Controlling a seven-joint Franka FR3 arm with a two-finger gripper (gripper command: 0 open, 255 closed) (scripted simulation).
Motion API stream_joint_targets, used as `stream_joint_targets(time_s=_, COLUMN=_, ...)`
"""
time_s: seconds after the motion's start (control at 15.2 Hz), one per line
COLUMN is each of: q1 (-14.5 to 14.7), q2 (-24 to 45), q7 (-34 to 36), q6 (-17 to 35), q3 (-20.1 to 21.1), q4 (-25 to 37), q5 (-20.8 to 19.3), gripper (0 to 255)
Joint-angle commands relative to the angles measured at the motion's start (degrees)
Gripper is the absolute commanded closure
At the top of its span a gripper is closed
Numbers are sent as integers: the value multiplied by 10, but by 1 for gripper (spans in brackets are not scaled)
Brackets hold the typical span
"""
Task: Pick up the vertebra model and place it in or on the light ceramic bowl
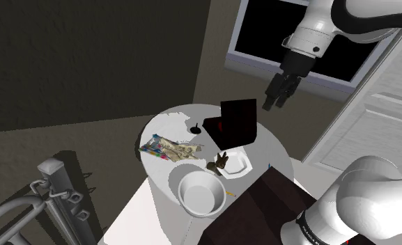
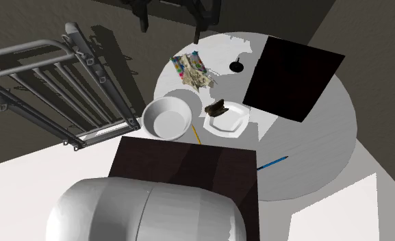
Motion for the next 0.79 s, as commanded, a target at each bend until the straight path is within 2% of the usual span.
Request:
stream_joint_targets(time_s=0.0, q1=0, q2=0, q7=0, q6=0, q3=0, q4=0, q5=0, gripper=0)
stream_joint_targets(time_s=0.4, q1=-23, q2=48, q7=66, q6=129, q3=31, q4=-78, q5=7, gripper=0)
stream_joint_targets(time_s=0.73, q1=-42, q2=117, q7=121, q6=243, q3=56, q4=-123, q5=12, gripper=0)
